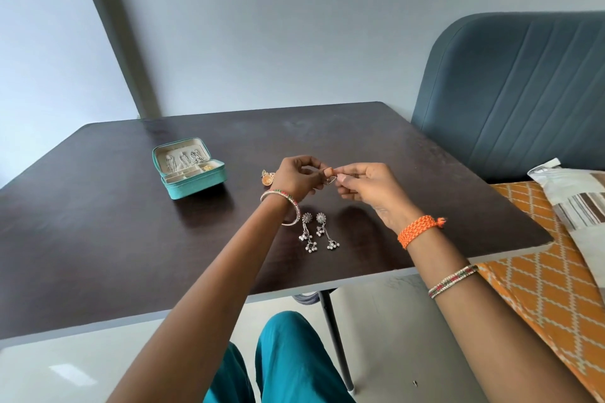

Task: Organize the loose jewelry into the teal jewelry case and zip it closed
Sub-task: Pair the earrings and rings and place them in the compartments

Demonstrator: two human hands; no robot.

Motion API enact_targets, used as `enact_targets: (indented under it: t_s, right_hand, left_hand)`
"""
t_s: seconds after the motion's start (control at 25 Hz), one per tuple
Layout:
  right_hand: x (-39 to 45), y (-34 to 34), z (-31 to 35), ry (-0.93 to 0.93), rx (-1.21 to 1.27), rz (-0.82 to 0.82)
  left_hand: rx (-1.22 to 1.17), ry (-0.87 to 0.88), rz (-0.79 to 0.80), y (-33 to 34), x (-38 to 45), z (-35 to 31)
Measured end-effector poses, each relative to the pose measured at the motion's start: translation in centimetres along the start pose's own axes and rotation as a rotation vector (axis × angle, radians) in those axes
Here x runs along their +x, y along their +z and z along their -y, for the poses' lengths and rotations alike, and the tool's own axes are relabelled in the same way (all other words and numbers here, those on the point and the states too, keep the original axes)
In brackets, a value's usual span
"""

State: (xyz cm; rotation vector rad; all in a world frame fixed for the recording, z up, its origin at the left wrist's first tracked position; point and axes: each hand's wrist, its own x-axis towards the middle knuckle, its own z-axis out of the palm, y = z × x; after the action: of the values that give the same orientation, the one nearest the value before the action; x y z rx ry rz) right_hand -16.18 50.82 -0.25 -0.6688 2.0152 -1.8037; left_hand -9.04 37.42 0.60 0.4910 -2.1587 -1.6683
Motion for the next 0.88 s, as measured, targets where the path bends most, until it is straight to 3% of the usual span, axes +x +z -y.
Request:
enact_targets:
  t_s: [0.12,0.24,0.32,0.48,0.64,0.88]
  right_hand:
    - [0.0,0.4,0.5,0.078,0.12,0.032]
    - [0.2,0.3,0.4,0.12,0.126,0.086]
    - [0.4,0.1,0.2,0.121,0.098,0.096]
    - [1.4,0.3,-1.0,-0.031,-0.159,-0.016]
    - [2.1,0.4,-2.0,-0.129,-0.353,-0.065]
    - [2.1,0.2,-2.3,-0.19,-0.554,-0.119]
  left_hand:
    - [-0.044,0.002,-0.07,0.1,-0.1,0.5]
    - [0.112,0.056,-0.135,-0.1,-0.2,0.7]
    - [0.222,0.093,-0.093,-0.3,-0.4,0.7]
    - [0.324,0.076,-0.036,-0.2,-0.3,0.6]
    - [0.599,0.095,0.003,0.2,0.3,0.1]
    - [0.667,0.094,0.057,0.3,0.7,0.1]
